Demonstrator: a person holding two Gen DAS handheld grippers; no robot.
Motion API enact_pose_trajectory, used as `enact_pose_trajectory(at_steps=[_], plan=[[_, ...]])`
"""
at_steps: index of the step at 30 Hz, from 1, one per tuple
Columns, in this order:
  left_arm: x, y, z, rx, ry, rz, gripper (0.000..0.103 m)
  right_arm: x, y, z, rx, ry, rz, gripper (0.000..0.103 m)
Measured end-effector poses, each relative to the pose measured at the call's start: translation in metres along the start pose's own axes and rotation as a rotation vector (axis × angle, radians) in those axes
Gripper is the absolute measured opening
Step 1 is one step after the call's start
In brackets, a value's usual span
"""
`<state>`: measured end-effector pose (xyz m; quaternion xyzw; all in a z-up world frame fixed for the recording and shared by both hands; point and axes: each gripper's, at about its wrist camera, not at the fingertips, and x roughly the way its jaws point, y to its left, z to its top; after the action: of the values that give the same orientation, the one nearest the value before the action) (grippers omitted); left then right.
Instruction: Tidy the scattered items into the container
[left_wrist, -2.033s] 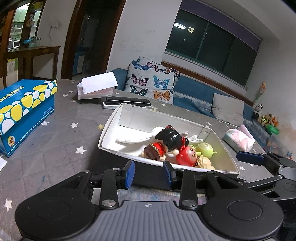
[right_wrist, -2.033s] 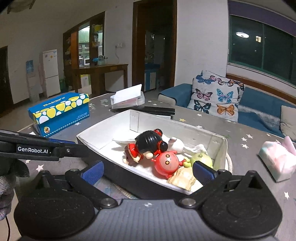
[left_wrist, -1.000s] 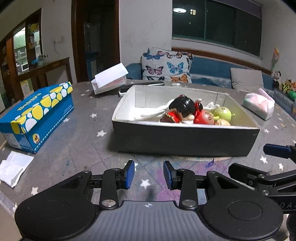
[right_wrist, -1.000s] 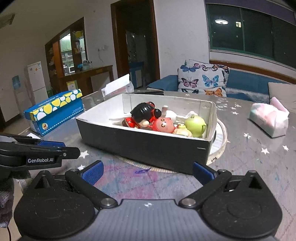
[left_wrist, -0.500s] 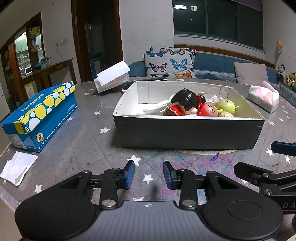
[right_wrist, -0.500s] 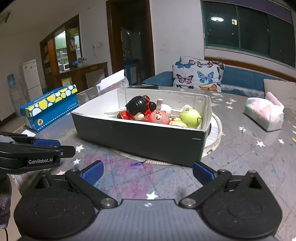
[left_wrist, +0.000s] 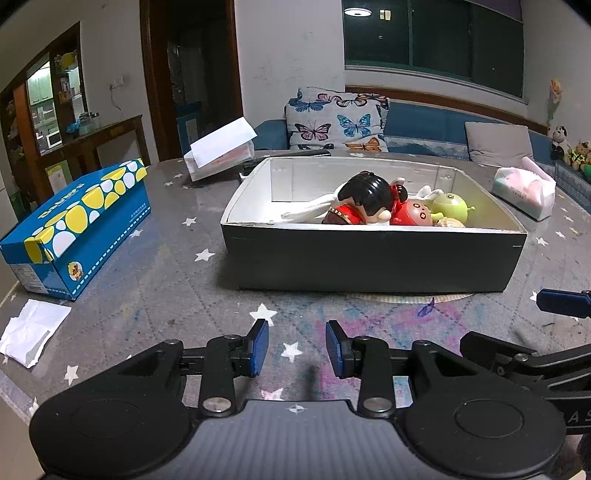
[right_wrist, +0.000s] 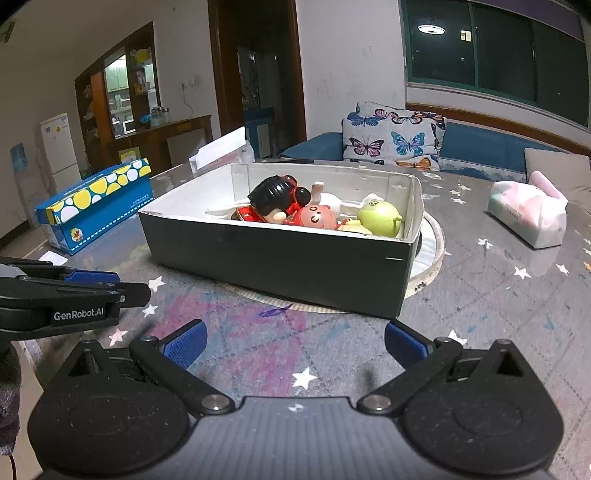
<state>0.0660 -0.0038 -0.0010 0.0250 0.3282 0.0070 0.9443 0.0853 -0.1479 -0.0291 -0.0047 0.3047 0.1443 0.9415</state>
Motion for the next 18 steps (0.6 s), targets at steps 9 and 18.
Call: enact_pose_trajectory(at_steps=[9, 18], plan=[[0.0008, -0.0023, 0.0011, 0.005, -0.007, -0.005, 0.037, 0.0011, 0.0002, 0.0000, -0.002, 0.004, -0.008, 0.103], [0.0033, -0.0029, 0.0032, 0.008, -0.008, -0.005, 0.037, 0.0053, -0.0005, 0.0019, 0.001, 0.014, -0.022, 0.103]])
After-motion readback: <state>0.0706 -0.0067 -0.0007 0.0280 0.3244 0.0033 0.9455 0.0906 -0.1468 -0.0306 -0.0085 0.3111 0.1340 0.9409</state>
